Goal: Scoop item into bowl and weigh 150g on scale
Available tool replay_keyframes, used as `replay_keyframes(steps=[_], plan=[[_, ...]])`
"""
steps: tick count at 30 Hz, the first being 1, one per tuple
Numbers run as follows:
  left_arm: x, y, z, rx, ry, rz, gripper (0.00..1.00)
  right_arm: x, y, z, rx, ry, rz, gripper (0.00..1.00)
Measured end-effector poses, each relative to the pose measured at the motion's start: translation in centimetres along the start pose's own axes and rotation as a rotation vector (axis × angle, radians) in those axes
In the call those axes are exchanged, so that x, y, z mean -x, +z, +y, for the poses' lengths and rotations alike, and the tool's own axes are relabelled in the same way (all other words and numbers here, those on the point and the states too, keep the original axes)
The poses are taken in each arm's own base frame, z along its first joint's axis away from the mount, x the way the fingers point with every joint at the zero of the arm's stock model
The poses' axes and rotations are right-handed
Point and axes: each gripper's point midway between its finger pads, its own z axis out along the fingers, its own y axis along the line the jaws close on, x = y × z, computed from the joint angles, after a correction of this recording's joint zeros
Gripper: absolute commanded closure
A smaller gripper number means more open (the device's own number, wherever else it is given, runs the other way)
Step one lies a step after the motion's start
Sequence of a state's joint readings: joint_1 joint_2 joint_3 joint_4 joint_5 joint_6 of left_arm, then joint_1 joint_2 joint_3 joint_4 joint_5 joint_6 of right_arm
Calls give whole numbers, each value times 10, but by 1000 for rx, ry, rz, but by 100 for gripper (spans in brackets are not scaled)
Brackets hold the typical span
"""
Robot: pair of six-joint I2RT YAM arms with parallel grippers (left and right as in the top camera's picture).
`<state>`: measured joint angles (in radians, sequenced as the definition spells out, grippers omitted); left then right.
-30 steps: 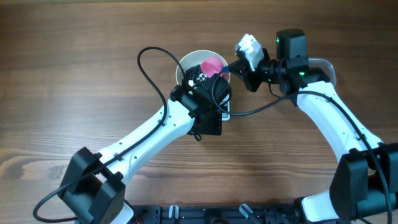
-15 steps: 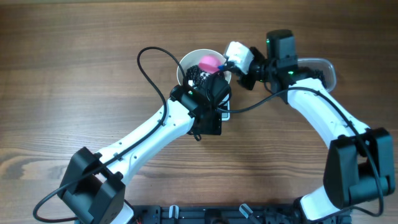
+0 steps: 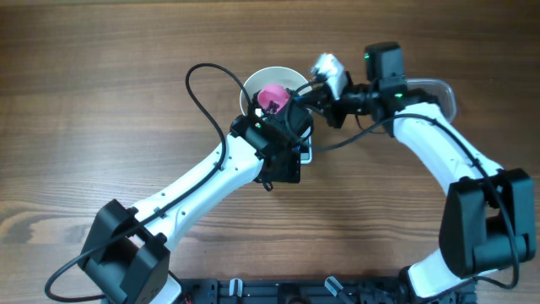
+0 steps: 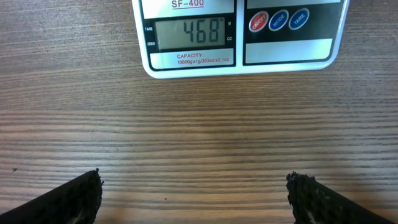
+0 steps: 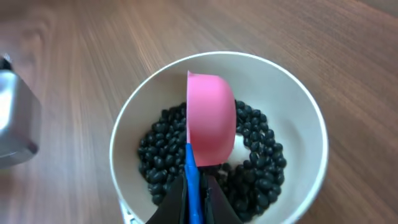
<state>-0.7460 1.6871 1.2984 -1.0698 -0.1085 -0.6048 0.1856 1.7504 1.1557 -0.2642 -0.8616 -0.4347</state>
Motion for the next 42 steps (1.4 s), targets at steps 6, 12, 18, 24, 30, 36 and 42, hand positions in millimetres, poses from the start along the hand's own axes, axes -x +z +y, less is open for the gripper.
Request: replay_keyframes(steps=[6,12,18,24,30,36,42], plan=[[0,0,0,0,0,0,2,17,-32,-19,42,196,-132,96],[0,0,0,0,0,0,0,23,-34,-14,73,200,-155,96],[0,0,0,0,0,0,0,30,-35,-22,41,183,-179,96],[0,0,0,1,0,1,0,44,-59,-13,-73,153,-157,96],[0,0,0,0,0,0,0,60,-87,-6,-166,105,-174,96],[0,0,0,0,0,0,0,58,-87,-6,-165,112,-166,96],[0,0,0,0,0,0,0,42,-72,8,-156,-89,-68,96]])
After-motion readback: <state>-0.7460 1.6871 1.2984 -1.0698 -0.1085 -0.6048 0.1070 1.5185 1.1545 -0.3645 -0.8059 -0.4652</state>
